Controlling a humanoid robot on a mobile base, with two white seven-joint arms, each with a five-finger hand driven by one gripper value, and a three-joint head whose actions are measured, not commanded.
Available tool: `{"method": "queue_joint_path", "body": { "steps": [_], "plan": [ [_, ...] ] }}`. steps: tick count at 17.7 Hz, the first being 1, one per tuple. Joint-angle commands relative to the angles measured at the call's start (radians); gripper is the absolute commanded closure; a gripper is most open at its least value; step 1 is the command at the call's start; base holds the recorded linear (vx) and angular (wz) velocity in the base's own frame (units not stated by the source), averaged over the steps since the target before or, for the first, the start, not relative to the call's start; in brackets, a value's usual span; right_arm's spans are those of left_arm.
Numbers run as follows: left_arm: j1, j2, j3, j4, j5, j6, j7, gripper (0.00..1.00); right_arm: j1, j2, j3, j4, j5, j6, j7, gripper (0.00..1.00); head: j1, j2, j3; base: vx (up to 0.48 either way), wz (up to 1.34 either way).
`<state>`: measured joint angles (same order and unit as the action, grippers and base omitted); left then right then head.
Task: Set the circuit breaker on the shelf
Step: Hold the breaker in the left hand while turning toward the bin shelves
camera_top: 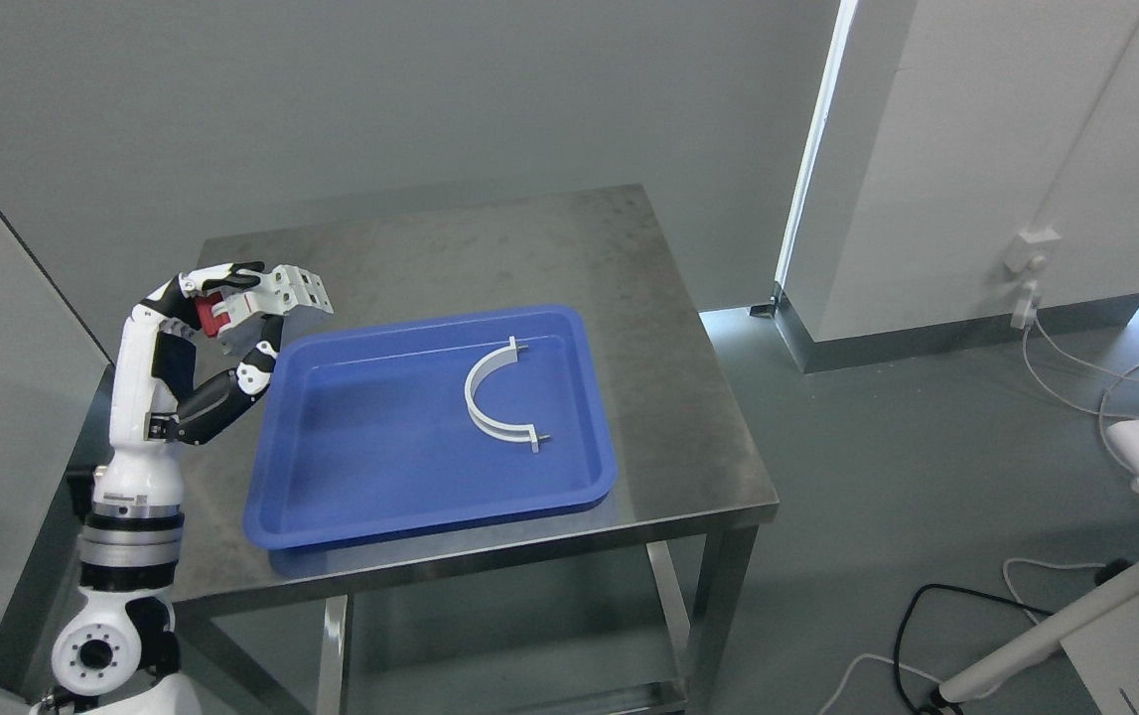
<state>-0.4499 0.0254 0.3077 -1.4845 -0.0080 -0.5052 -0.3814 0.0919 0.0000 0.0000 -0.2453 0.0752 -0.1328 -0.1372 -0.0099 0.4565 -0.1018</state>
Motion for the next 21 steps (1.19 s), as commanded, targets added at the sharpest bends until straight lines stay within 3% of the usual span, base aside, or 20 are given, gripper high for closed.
{"method": "queue_joint_path", "body": {
  "steps": [1, 21],
  "plan": [
    [0.072, -0.008, 0.014, -0.056, -0.007, -0.018, 0.001, 0.94, 0.000, -0.017, 0.020, 0.001, 0.000, 0.211, 0.001, 0.00, 0.0000, 0.000, 0.000, -0.219, 0.08],
    [0.082, -0.008, 0.011, -0.063, 0.025, -0.041, -0.001, 0.94, 0.000, -0.017, 0.020, 0.000, 0.000, 0.211, 0.001, 0.00, 0.0000, 0.000, 0.000, -0.233, 0.00]
  ]
}}
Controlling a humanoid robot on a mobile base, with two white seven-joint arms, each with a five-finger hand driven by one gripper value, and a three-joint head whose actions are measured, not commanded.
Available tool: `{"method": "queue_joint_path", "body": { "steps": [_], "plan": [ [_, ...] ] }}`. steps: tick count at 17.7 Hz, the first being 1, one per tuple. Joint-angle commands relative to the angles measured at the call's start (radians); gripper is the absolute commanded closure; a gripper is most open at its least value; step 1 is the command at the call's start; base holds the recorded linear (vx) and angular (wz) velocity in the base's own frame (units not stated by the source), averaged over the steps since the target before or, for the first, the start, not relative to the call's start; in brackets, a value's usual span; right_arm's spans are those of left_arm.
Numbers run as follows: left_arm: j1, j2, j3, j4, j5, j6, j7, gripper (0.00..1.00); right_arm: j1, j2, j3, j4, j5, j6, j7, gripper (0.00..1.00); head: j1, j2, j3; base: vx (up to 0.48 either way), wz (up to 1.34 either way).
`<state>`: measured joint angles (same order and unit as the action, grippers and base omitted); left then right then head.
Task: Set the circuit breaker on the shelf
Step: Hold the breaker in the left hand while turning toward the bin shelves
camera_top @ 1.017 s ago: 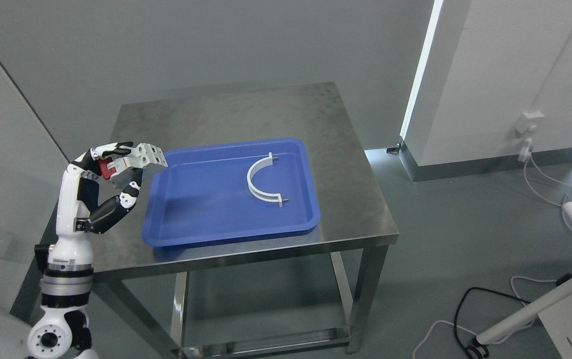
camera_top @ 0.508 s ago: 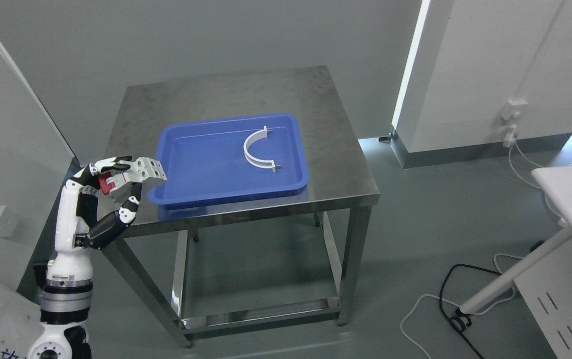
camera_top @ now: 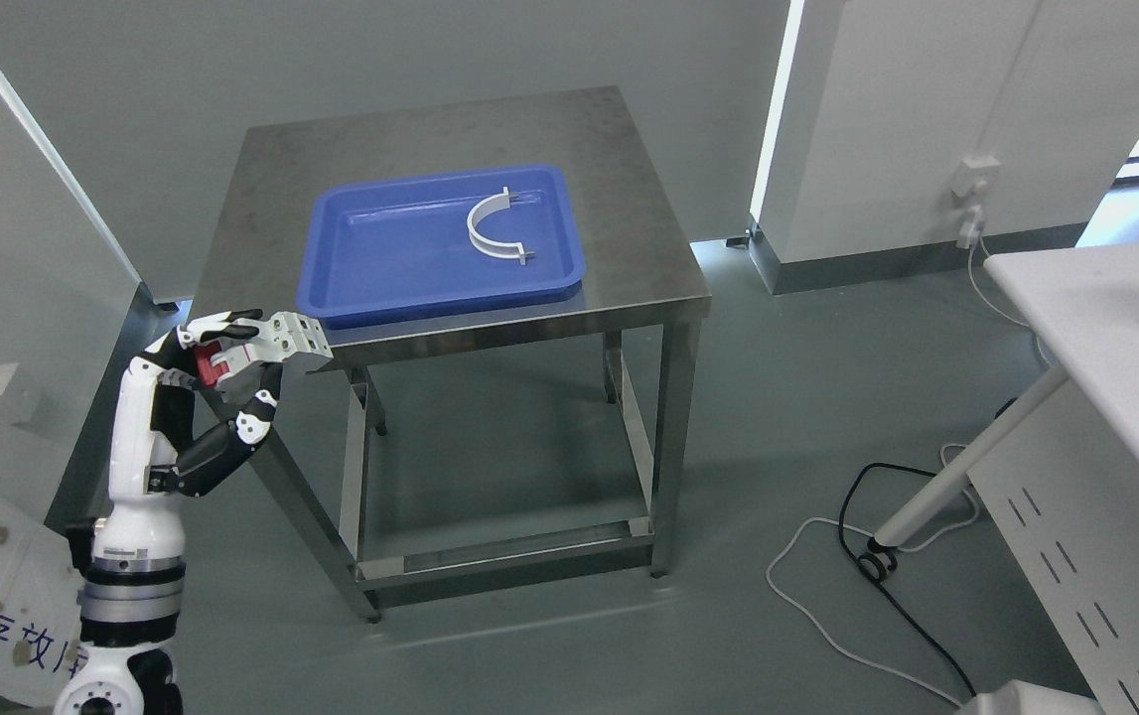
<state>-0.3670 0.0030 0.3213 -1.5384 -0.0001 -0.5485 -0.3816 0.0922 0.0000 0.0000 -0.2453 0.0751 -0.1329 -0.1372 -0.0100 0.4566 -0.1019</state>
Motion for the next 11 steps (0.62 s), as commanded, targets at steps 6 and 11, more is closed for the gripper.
{"method": "queue_joint_path", "body": {
  "steps": [6, 11],
  "plan": [
    [-0.009, 0.014, -0.022, -0.031, 0.017, 0.009, 0.006, 0.94, 0.000, -0.017, 0.020, 0.000, 0.000, 0.211, 0.001, 0.00, 0.0000, 0.000, 0.000, -0.313, 0.13],
    [-0.007, 0.014, -0.033, -0.034, 0.017, 0.009, 0.012, 0.94, 0.000, -0.017, 0.020, 0.000, 0.000, 0.211, 0.001, 0.00, 0.0000, 0.000, 0.000, -0.313, 0.25]
  ]
}}
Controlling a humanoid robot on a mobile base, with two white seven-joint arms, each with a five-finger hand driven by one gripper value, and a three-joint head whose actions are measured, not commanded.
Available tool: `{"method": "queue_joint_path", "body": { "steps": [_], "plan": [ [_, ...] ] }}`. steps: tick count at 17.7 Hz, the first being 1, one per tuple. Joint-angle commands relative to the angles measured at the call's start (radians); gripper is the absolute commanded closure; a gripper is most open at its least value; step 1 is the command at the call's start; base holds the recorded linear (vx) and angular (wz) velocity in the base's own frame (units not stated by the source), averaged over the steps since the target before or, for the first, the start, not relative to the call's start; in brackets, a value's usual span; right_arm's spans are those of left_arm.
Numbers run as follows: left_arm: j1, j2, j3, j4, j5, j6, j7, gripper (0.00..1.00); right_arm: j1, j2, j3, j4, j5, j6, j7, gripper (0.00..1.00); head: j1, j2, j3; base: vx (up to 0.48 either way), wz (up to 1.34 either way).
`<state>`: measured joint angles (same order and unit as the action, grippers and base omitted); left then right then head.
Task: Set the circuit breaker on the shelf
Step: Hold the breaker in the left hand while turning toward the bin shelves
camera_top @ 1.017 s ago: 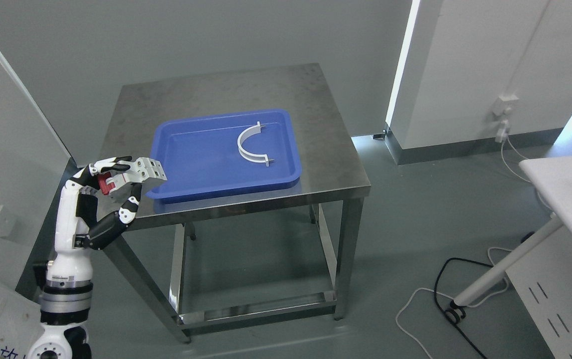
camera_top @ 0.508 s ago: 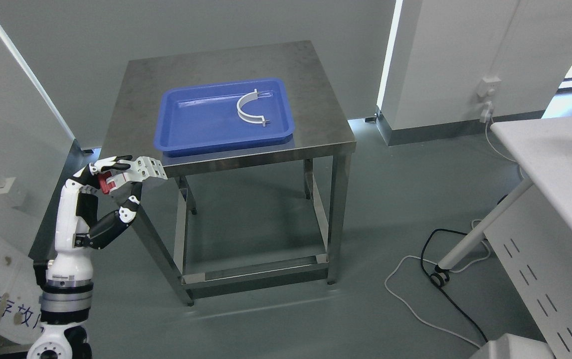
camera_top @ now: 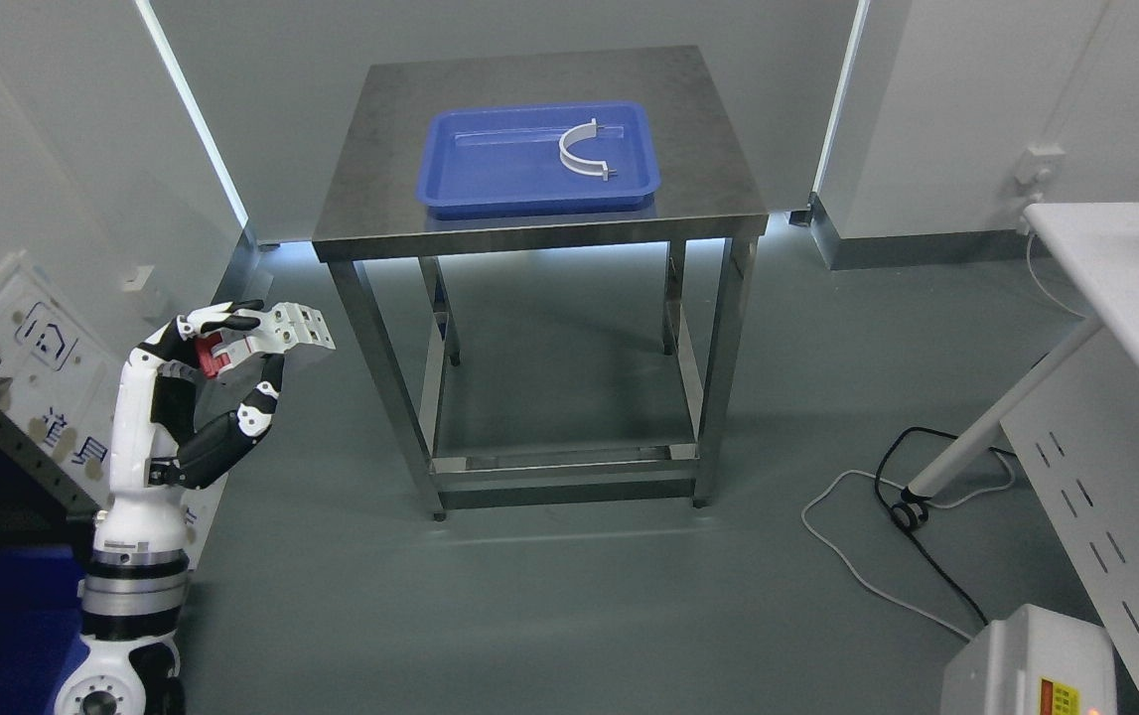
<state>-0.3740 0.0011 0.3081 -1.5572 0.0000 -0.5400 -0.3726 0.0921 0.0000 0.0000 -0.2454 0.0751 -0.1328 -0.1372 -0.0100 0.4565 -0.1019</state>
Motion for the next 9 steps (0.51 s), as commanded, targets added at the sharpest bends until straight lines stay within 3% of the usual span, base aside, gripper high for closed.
{"method": "queue_joint_path", "body": {
  "steps": [1, 9],
  "plan": [
    [0.000, 0.016, -0.018, -0.020, 0.017, 0.000, 0.003, 0.94, 0.000, -0.017, 0.020, 0.000, 0.000, 0.211, 0.001, 0.00, 0.0000, 0.000, 0.000, -0.293, 0.17],
    [0.004, 0.016, -0.021, -0.064, 0.018, 0.000, 0.003, 0.94, 0.000, -0.017, 0.020, 0.000, 0.000, 0.211, 0.001, 0.00, 0.0000, 0.000, 0.000, -0.308, 0.27]
  ]
}}
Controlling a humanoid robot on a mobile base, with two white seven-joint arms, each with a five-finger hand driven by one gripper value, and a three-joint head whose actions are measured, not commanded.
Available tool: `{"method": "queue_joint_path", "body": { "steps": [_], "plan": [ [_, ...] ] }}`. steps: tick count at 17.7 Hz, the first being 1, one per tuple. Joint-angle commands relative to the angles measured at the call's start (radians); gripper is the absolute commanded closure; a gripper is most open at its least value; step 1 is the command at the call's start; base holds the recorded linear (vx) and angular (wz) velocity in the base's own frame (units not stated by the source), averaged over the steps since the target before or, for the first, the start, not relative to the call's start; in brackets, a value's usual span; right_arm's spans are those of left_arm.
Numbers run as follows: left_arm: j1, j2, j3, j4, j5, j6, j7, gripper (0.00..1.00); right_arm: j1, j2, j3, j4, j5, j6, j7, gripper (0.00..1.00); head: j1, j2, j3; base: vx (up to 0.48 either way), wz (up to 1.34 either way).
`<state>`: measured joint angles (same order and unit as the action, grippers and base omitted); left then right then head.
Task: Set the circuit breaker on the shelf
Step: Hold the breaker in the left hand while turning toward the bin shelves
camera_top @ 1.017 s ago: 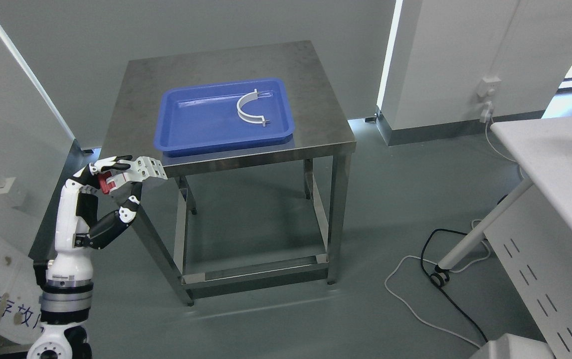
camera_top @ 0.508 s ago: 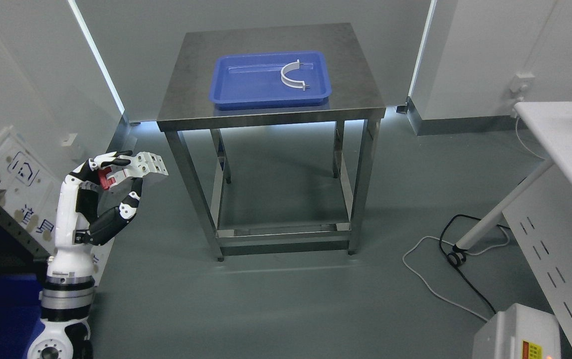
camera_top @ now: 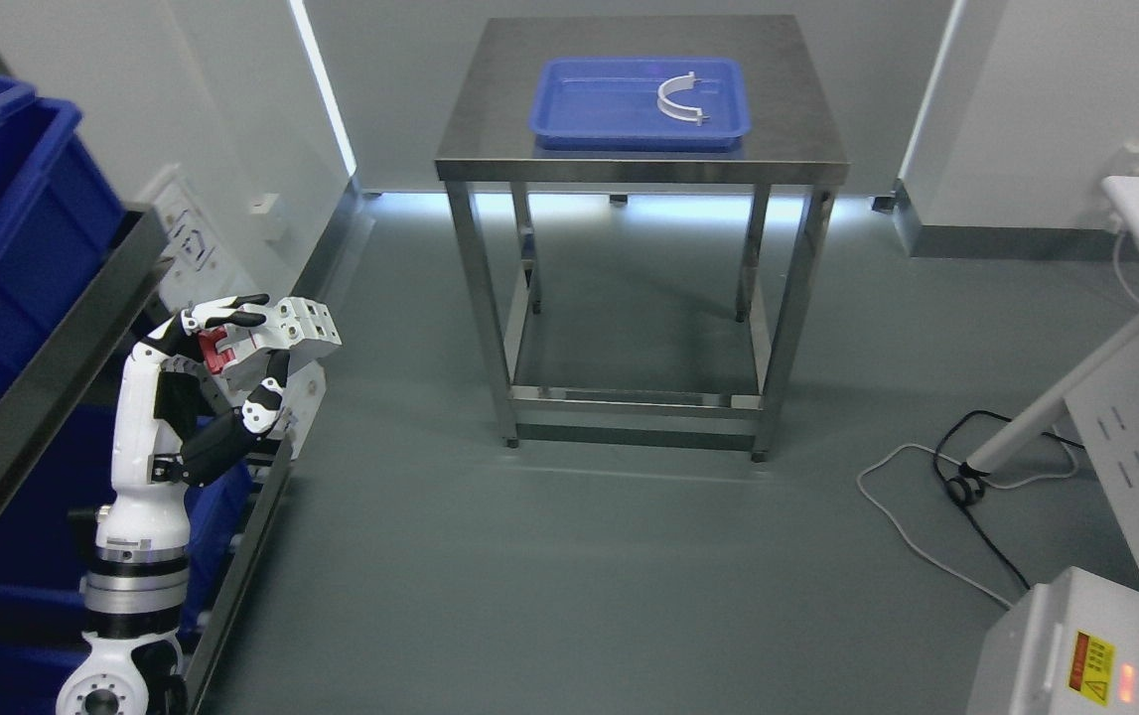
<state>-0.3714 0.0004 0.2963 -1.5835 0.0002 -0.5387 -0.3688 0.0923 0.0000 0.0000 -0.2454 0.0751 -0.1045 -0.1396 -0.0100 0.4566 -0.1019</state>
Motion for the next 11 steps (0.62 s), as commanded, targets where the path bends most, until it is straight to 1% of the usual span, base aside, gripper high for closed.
{"method": "queue_joint_path", "body": {
  "steps": [1, 6, 11],
  "plan": [
    [0.002, 0.017, -0.009, -0.039, 0.018, -0.001, -0.001, 0.94, 0.000, -0.017, 0.020, 0.000, 0.000, 0.183, 0.003, 0.00, 0.0000, 0.000, 0.000, -0.238, 0.59],
    [0.000, 0.017, -0.009, -0.065, 0.018, 0.009, -0.001, 0.94, 0.000, -0.017, 0.020, 0.000, 0.000, 0.183, 0.003, 0.00, 0.0000, 0.000, 0.000, -0.222, 0.67],
    [-0.006, 0.017, -0.012, -0.082, 0.018, 0.011, 0.001, 0.94, 0.000, -0.017, 0.020, 0.000, 0.000, 0.183, 0.003, 0.00, 0.0000, 0.000, 0.000, -0.124, 1.03]
  ]
}}
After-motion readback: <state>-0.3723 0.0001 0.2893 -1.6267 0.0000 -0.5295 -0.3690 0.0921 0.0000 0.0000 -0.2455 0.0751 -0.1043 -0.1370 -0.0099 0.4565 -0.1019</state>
